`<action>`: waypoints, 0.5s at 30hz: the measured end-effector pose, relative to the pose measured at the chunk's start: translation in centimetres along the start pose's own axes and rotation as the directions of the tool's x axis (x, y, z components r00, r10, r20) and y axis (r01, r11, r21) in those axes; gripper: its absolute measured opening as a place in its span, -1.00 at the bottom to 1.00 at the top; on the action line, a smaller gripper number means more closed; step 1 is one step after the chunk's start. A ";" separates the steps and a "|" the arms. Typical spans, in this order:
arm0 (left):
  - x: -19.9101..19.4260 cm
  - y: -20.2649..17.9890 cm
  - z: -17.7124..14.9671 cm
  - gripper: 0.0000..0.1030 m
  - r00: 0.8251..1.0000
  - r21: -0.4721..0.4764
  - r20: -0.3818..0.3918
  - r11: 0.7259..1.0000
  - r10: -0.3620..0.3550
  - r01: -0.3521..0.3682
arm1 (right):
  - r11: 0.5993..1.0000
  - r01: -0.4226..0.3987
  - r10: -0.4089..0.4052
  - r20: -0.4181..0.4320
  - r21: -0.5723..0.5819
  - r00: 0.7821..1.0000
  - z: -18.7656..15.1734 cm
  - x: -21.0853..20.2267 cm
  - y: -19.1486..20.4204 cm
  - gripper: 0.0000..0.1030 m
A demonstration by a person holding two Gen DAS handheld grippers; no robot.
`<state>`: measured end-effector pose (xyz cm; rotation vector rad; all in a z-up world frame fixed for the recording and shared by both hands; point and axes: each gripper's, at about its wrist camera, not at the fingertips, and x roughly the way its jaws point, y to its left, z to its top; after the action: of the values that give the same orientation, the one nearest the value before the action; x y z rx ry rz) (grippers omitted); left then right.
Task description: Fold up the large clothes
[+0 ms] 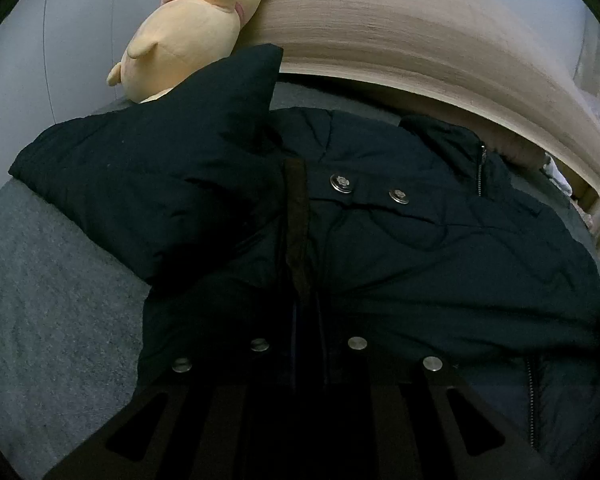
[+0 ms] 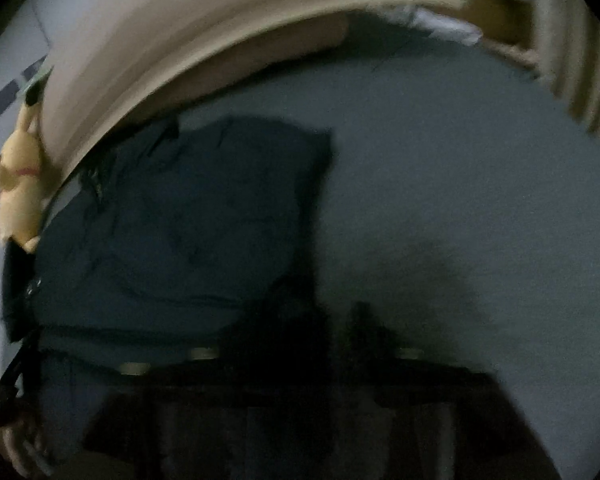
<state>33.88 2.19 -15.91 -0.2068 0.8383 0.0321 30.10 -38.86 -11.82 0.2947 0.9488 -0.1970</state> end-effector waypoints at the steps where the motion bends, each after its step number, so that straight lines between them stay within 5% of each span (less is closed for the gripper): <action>1: 0.0 0.0 0.0 -0.78 1.000 0.000 0.000 1.000 0.000 0.000 | 1.000 0.006 -0.006 0.037 0.000 0.999 0.2 -1.1 0.3 0.51; 6: 0.0 0.0 0.0 -0.78 1.000 0.001 0.000 1.000 0.001 -0.001 | 0.993 -0.060 0.076 0.163 -0.103 0.984 0.8 -4.7 4.7 0.51; 9: 0.0 0.0 -0.1 -0.78 1.000 0.000 0.000 1.000 -0.001 0.001 | 0.984 -0.097 0.113 0.101 -0.150 0.988 0.3 -2.0 6.6 0.62; 12: 0.0 0.0 0.0 -0.78 1.000 -0.001 0.001 1.000 -0.002 0.002 | 0.995 -0.045 0.036 -0.093 -0.093 0.995 -1.2 3.9 5.2 0.63; 15: 0.0 0.1 0.0 -0.78 1.000 -0.005 -0.001 1.000 -0.008 0.008 | 0.995 -0.051 0.050 -0.017 -0.081 0.999 -1.2 2.0 5.7 0.64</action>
<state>33.85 2.31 -15.98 -0.2148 0.8381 0.0270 32.00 -33.15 -13.17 0.2453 0.9606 -0.1097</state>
